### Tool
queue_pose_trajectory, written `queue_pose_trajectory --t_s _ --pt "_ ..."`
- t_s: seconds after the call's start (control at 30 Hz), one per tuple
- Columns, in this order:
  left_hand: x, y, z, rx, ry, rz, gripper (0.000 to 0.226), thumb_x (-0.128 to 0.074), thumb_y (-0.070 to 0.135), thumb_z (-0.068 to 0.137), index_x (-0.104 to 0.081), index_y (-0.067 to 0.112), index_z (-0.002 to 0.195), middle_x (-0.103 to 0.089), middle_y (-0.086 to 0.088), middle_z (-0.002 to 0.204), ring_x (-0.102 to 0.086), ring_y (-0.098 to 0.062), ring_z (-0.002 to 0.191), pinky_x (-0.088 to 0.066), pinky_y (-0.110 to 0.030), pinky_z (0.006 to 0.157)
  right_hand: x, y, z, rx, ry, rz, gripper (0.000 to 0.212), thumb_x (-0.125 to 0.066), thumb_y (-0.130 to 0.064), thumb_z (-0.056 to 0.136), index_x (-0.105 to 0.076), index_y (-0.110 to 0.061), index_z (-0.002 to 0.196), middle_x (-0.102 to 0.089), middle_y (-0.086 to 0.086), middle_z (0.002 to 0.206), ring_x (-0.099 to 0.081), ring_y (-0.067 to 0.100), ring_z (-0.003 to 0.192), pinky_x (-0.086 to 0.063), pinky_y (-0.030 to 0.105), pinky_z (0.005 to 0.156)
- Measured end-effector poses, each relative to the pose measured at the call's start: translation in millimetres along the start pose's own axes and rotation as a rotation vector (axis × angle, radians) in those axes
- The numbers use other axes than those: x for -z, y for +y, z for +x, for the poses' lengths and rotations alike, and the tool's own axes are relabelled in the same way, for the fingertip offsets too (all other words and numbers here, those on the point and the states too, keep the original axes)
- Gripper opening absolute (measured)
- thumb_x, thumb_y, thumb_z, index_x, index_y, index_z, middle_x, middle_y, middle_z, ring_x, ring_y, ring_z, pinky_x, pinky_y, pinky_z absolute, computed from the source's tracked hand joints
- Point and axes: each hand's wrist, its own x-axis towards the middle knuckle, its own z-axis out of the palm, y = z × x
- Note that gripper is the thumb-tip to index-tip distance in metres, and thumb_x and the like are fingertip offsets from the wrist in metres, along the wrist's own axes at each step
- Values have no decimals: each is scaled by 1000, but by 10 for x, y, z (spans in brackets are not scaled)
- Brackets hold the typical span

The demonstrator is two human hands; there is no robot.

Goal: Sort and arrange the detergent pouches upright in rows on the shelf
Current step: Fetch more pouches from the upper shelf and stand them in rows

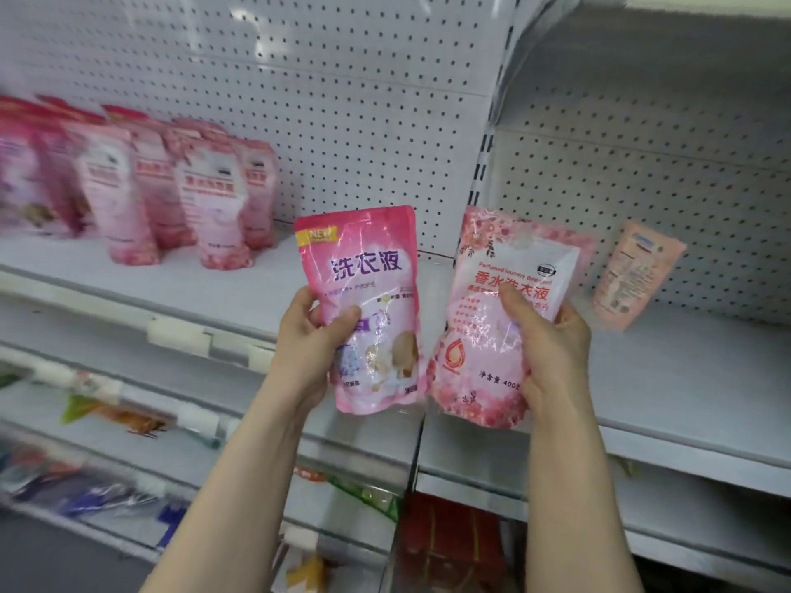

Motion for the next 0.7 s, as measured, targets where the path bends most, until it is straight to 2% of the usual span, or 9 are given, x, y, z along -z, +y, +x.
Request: queue_pose_trajectory --t_s 0.27,0.43,0.53,0.7 --pt "1414 565 99 -42 104 41 39 -58 -10 86 -49 3 122 -67 -19 107 -72 -19 76 -58 -31 63 -1213 439 -574 -25 -41 5 31 -82 -18 78 -70 -17 107 -78 -1 97 -75 16 84 -61 34 69" --pt "2170 918 208 -70 120 58 39 -57 -9 86 -52 7 121 -69 -15 105 -72 -19 78 -58 -30 63 -1967 683 -828 -24 -54 49 30 -81 -17 79 -69 -16 106 -78 -2 95 -75 16 83 -62 35 69" --pt "2506 1110 364 -90 136 74 34 -57 -10 86 -56 14 110 -71 -11 99 -73 -18 77 -58 -29 62 -2413 769 -858 19 -62 54 28 -81 -15 79 -69 -12 104 -77 1 95 -75 19 84 -62 36 71" --pt "2915 1356 723 -159 152 68 33 -56 -10 86 -56 16 106 -73 -6 94 -72 -16 77 -58 -29 63 -3093 918 -673 111 -98 28 24 -82 -16 79 -69 -16 99 -77 3 96 -75 21 87 -62 39 73"
